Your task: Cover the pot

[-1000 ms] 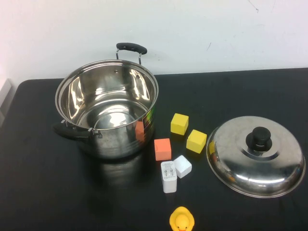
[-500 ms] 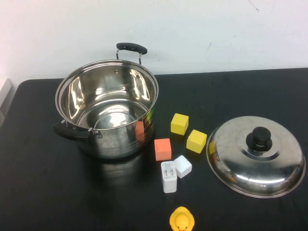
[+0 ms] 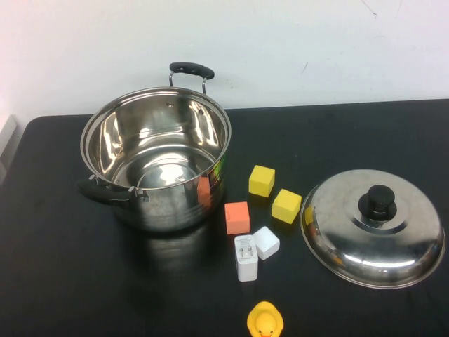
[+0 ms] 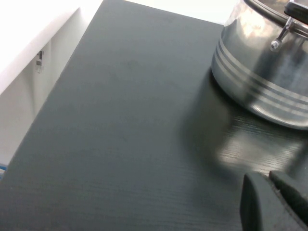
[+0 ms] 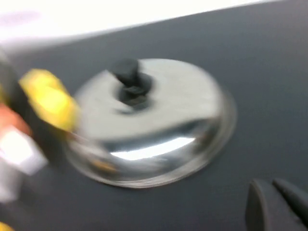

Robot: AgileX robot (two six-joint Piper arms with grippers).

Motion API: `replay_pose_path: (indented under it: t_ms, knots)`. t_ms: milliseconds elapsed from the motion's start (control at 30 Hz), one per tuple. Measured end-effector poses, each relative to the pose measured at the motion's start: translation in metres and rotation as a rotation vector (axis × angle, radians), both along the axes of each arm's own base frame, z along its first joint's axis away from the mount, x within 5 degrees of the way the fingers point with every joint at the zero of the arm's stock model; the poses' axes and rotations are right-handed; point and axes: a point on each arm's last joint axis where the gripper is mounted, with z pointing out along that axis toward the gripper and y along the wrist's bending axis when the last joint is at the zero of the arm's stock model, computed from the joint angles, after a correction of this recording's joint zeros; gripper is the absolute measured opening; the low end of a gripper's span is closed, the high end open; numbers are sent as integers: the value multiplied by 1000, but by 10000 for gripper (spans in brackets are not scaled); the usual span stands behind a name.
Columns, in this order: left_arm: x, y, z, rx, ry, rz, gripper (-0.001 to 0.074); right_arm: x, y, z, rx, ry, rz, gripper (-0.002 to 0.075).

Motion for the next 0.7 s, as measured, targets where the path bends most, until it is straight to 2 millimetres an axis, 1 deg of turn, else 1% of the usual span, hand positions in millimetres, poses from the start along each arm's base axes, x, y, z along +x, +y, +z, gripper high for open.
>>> replay_pose_path:
  t_ms: [133,167,233,300,400,600,700]
  knots:
    - [0,0,0,0,0,0,0,-1,13,3,578,58,-30,-2]
    - [0,0,0,2,0,-1,0,-1,15,5,700,72,-35,-2]
    - [0,0,0,2,0,-1,0,-1,18,7,829,88,-37,-2]
    - [0,0,0,2,0,-1,0,-1,19,9,878,94,-35,-2]
    - [0,0,0,2,0,-1,0,-1,18,11,851,62,-23,-2]
    - [0,0,0,2,0,-1,0,1,15,15,720,-30,-5,-2]
    - [0,0,0,2,0,-1,0,1,15,17,613,-69,21,-2]
